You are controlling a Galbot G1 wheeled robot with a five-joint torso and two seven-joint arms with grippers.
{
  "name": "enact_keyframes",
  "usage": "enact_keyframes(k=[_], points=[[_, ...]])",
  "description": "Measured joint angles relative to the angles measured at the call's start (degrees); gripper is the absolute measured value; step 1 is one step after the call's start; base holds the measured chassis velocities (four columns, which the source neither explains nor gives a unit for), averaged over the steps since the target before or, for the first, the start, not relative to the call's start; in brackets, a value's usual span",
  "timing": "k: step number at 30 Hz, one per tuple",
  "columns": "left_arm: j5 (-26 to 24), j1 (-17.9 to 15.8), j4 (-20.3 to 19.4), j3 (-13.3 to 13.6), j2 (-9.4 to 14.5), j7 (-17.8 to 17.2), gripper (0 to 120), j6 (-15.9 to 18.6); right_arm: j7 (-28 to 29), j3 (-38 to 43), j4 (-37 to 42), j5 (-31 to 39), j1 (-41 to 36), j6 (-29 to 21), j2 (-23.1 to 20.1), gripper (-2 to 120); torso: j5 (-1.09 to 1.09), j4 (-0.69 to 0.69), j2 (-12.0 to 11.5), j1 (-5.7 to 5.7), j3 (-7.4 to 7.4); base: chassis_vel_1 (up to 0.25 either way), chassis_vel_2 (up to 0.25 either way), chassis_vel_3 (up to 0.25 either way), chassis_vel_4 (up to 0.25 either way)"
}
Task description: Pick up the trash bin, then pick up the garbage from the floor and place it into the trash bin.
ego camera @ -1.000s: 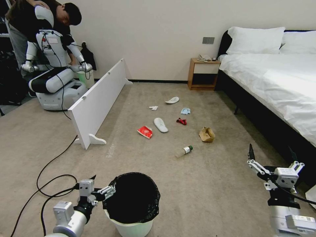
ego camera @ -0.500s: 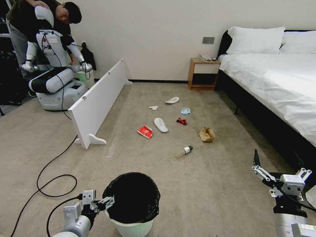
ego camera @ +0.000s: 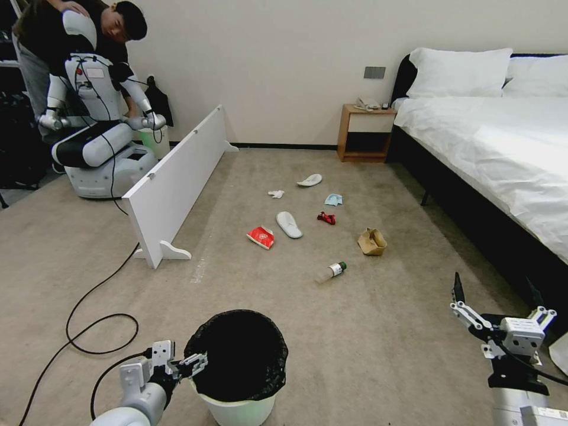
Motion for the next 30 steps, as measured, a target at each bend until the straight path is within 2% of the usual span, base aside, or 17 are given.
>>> enact_keyframes(k=[9,11,12,19,22,24,25,27,28,30], points=[[-0.8,-3.0,3.3,1.5,-0.9,-0.8,93,0.4,0.0,-0.1,0.3,-0.1,-0.8,0.0,0.3,100,0.0,-0.01,0.0,0.0,0.0,0.0,0.0,0.0,0.0],[-1.1,-3.9,4.5,2.1,-1.1,-1.1,85,0.8,0.0,0.1,0.7,-0.1,-1.0,0.0,0.3,100,0.0,-0.01,0.0,0.0,0.0,0.0,0.0,0.0,0.0],[-1.1,-3.9,4.5,2.1,-1.1,-1.1,85,0.8,0.0,0.1,0.7,-0.1,-1.0,0.0,0.3,100,0.0,-0.01,0.0,0.0,0.0,0.0,0.0,0.0,0.0],[-1.6,-5.3,6.8,2.8,-1.6,-1.3,54,1.1,0.0,0.4,1.8,-0.1,-1.7,0.0,0.4,100,0.04,0.01,0.0,0.0,0.0,0.0,0.0,0.0,0.0],[-1.7,-5.4,6.9,3.0,-1.6,-1.3,49,1.1,0.0,0.4,1.9,-0.1,-1.8,0.0,0.4,100,0.05,0.01,0.0,0.0,-0.01,0.0,0.0,0.0,0.0],[-2.0,-5.5,7.0,3.1,-1.7,-1.3,37,1.2,0.0,0.4,2.2,-0.1,-2.1,0.0,0.5,100,0.04,0.01,0.0,-0.01,-0.01,0.0,0.0,0.0,0.0],[-2.0,-5.5,7.0,3.1,-1.7,-1.3,37,1.2,0.0,0.4,2.2,-0.1,-2.1,0.0,0.5,100,0.04,0.01,0.0,-0.01,-0.01,0.0,0.0,0.0,0.0],[-2.1,-5.4,7.0,3.1,-1.7,-1.3,27,1.3,0.0,0.4,2.4,-0.1,-2.3,-0.1,0.5,100,0.03,0.01,0.0,0.0,-0.01,0.0,0.0,0.0,0.0],[-2.1,-5.4,7.0,3.1,-1.7,-1.3,27,1.3,0.0,0.4,2.4,-0.1,-2.3,-0.1,0.5,100,0.03,0.01,0.0,0.0,-0.01,0.0,0.0,0.0,0.0],[-2.1,-5.4,7.1,3.3,-1.7,-1.1,16,1.5,0.0,0.4,2.6,-0.1,-2.5,-0.1,0.5,100,0.03,-0.01,0.0,0.0,-0.01,0.0,0.0,0.0,0.0]])
